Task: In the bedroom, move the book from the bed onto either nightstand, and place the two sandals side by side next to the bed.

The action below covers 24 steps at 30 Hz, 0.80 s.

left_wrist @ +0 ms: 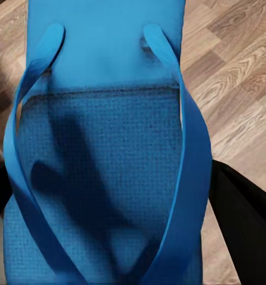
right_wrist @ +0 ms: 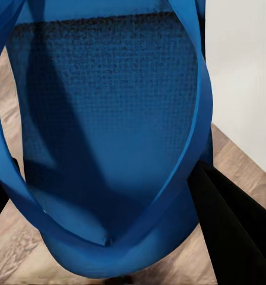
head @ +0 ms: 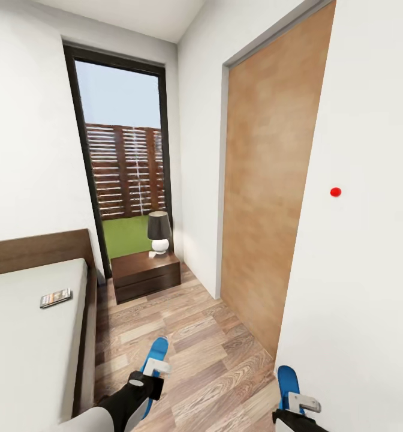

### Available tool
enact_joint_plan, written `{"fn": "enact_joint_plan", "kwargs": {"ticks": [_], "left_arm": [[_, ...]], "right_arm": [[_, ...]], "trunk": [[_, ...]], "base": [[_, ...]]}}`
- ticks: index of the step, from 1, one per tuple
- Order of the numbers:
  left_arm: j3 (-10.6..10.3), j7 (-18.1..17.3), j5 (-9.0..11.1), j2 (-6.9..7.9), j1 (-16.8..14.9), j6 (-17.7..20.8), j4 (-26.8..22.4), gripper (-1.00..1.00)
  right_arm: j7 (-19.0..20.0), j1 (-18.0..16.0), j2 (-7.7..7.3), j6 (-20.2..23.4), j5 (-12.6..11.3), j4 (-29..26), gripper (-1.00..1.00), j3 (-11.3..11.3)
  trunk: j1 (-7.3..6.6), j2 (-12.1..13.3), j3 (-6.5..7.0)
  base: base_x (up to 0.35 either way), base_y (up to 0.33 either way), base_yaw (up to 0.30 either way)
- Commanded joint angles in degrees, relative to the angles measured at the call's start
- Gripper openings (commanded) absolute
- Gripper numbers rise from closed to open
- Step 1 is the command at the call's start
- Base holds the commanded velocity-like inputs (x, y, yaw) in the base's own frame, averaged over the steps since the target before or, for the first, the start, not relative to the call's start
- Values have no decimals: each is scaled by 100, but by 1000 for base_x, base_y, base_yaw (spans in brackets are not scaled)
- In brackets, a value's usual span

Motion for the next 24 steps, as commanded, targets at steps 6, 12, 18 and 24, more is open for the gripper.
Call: {"fn": "enact_joint_plan", "kwargs": {"ticks": [6, 12, 18, 24], "left_arm": [[-34, 26, 2, 10, 309, -264, -2, -100], [-35, 26, 10, 16, 499, -462, 2, -100], [-32, 26, 19, 99, 609, -616, 8, -100], [-33, 26, 270, 123, 749, -709, 2, -100]], "right_arm": [[-47, 311, -5, -291, -14, 17, -100, 44], [-42, 624, 5, -670, -9, 23, -100, 46], [-25, 775, 10, -746, -6, 24, -100, 47], [-21, 821, 16, -759, 0, 24, -100, 47]], "trunk": [[3, -4, -1], [3, -4, -1], [3, -4, -1], [3, -4, -1]], "base": [[0, 0, 0], [0, 0, 0], [0, 0, 0], [0, 0, 0]]}}
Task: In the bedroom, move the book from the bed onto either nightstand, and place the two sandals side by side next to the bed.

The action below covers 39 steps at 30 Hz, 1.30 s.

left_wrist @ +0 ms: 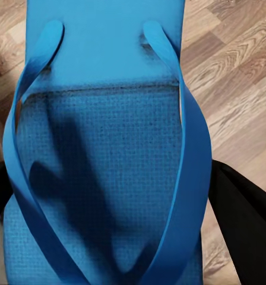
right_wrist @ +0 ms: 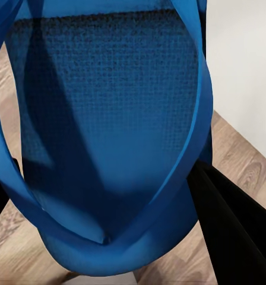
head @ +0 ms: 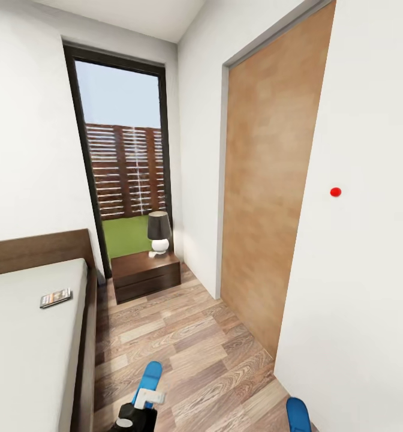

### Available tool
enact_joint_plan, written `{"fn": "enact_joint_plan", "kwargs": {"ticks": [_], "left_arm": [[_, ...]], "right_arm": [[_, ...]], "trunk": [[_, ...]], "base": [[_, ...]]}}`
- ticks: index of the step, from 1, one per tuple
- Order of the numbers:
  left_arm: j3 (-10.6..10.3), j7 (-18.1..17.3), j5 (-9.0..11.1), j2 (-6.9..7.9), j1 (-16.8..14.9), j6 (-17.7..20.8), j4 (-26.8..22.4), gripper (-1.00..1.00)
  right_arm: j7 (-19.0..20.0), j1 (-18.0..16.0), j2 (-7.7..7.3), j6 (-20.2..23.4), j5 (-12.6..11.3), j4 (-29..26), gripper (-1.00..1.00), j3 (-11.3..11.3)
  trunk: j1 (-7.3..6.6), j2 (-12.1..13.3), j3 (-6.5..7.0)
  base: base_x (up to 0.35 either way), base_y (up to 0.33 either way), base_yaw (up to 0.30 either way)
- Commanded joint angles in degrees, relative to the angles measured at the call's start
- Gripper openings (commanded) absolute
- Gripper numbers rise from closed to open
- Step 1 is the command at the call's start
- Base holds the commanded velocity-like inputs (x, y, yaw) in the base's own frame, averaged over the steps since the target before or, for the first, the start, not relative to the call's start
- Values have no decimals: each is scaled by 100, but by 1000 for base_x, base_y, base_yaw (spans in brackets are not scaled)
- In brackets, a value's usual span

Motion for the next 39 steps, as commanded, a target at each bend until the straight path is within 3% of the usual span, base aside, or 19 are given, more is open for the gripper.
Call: {"fn": "enact_joint_plan", "kwargs": {"ticks": [1, 7, 13, 22, 25, 39], "left_arm": [[-45, 31, 42, 0, 5, -31, 9, -100], [-47, 31, 152, 55, 67, -142, 15, -100], [-44, 31, 187, 169, 312, -583, 15, -100], [-50, 31, 174, 183, 445, -676, 15, -100], [-54, 31, 172, 181, 521, -692, 15, -100], [-53, 31, 201, 162, 810, -786, 14, -100]], "right_arm": [[-33, 3, -5, -25, -61, -16, -100, 40], [-33, 133, -9, -29, -52, -16, -100, 40], [-29, 335, -27, -32, -45, -15, -100, 40], [-11, 665, -32, -55, -26, -10, -100, 40], [279, 826, -36, -205, -25, -6, -100, 40], [581, 910, -27, -307, -24, 187, -100, 40]], "trunk": [[2, -4, -3], [2, -4, -3], [2, -4, -3], [2, -4, -3], [2, -4, -3], [2, -4, -3]], "base": [[0, 0, 0], [0, 0, 0], [0, 0, 0], [0, 0, 0], [0, 0, 0], [0, 0, 0]]}}
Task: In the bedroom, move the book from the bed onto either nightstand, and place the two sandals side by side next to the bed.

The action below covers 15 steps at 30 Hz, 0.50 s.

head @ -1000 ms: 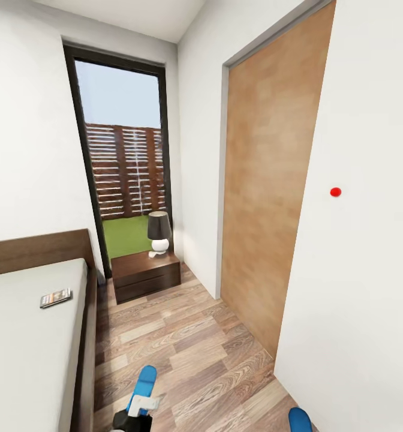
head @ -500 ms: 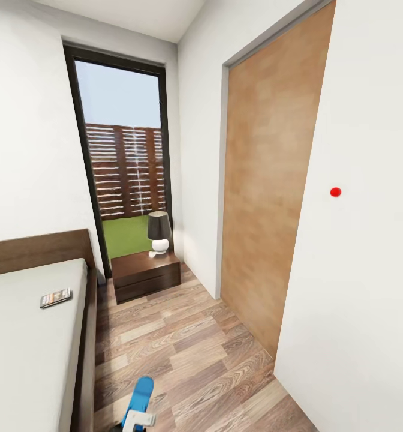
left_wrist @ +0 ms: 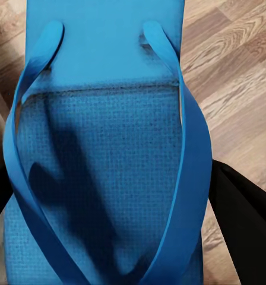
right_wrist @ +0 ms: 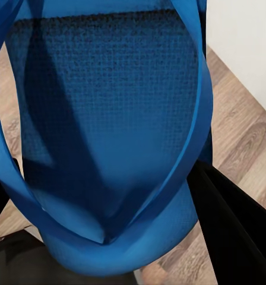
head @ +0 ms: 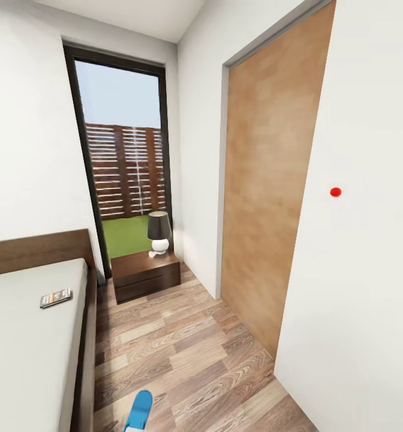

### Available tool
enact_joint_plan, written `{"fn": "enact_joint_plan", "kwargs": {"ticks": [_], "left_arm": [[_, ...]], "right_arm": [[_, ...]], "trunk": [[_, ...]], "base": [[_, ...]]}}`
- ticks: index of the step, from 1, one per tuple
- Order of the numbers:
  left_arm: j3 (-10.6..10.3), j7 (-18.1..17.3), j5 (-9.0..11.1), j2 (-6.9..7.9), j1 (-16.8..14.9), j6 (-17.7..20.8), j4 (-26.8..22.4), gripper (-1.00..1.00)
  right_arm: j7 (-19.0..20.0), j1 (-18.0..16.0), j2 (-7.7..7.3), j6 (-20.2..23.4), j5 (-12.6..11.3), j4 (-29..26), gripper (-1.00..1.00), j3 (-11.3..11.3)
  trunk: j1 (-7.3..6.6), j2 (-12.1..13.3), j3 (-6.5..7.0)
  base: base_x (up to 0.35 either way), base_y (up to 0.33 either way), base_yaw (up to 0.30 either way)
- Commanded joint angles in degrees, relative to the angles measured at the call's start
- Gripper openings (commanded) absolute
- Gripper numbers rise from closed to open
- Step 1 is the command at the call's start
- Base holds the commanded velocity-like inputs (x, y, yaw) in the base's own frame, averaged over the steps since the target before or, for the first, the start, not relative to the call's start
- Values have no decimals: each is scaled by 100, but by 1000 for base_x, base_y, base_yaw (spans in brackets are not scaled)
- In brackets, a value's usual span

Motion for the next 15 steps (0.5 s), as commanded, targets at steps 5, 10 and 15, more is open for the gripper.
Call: {"fn": "enact_joint_plan", "kwargs": {"ticks": [5, 10, 15], "left_arm": [[-48, 26, 70, -9, 73, -78, 7, -100], [-47, -21, 89, 9, 92, -89, 7, -100], [-52, -46, 76, 16, 113, -99, 7, -100]], "right_arm": [[-32, 2, 4, -18, -93, -11, -100, 46], [-27, 2, 9, -18, -105, -10, -100, 46], [-26, 8, 26, -18, -107, -10, -100, 46]], "trunk": [[2, -4, -2], [2, -4, -2], [2, -4, -2]], "base": [[0, 0, 0], [0, 0, 0], [0, 0, 0]]}}
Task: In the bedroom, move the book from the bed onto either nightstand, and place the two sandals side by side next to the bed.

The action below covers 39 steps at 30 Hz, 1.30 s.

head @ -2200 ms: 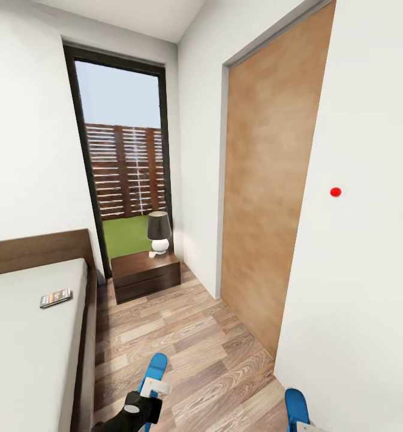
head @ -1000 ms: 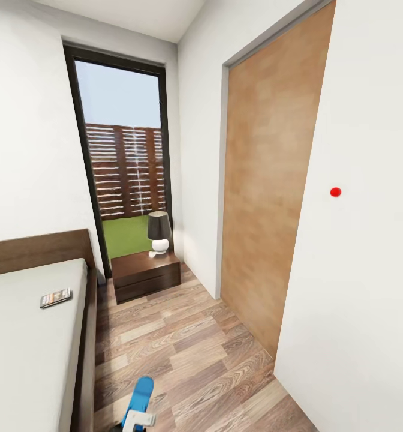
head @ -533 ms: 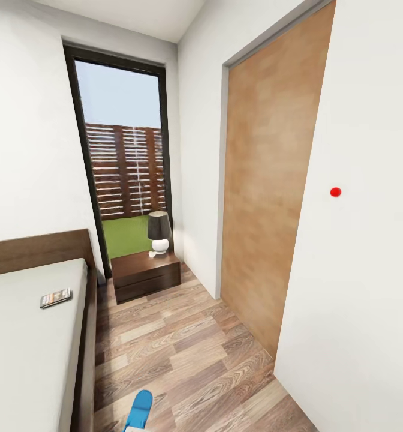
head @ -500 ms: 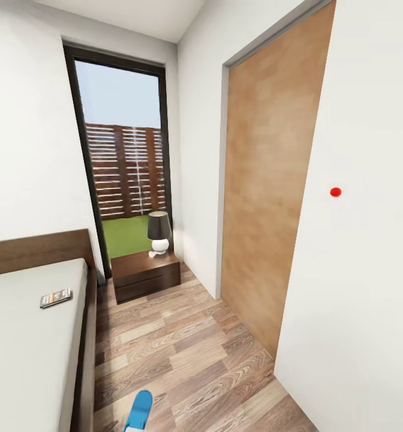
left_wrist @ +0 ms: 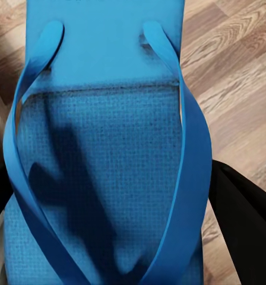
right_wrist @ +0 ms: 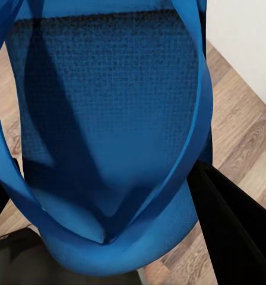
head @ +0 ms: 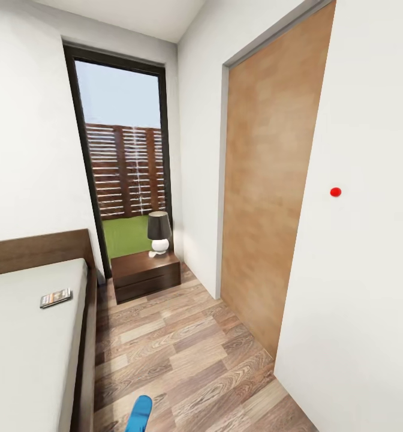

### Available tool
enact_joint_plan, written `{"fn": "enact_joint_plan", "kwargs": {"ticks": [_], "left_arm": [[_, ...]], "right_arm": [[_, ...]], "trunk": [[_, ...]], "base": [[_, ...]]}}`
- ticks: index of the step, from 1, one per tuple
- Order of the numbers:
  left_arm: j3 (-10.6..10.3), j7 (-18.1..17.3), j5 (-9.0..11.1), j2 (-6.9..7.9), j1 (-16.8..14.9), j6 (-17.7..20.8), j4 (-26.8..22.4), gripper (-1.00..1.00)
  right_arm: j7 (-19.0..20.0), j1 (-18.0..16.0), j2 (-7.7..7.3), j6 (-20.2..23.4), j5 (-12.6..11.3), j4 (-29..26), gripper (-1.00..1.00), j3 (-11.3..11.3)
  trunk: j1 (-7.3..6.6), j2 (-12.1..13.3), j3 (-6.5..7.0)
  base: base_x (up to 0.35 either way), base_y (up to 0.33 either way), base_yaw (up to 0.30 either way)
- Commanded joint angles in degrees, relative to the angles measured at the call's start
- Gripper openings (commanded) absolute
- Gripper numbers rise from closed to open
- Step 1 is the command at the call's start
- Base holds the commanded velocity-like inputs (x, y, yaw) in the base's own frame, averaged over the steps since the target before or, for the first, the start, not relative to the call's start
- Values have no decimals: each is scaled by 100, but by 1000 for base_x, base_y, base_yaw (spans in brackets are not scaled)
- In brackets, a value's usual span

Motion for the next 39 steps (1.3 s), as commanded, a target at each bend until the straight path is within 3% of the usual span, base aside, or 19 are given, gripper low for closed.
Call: {"fn": "enact_joint_plan", "kwargs": {"ticks": [1, 8, 21, 39], "left_arm": [[-53, 27, 25, 0, 6, -20, 7, -100], [-99, 14, -14, -6, 103, -21, 4, -100], [-114, 12, -19, -11, 119, -8, -2, -100], [-114, 12, -22, -10, 119, -4, -1, -100]], "right_arm": [[-37, 1, -3, -16, -62, -17, -100, 45], [-36, 3, 10, -16, -70, -17, -100, 48], [239, 3, 1, -10, -66, -17, -100, 45], [253, 7, 1, -16, -63, -17, -100, 46]], "trunk": [[2, -4, -2], [2, -4, -2], [2, -4, -2], [2, -4, -2]], "base": [[0, 0, 0], [0, 0, -38], [-53, 0, -221], [-32, -14, -50]]}}
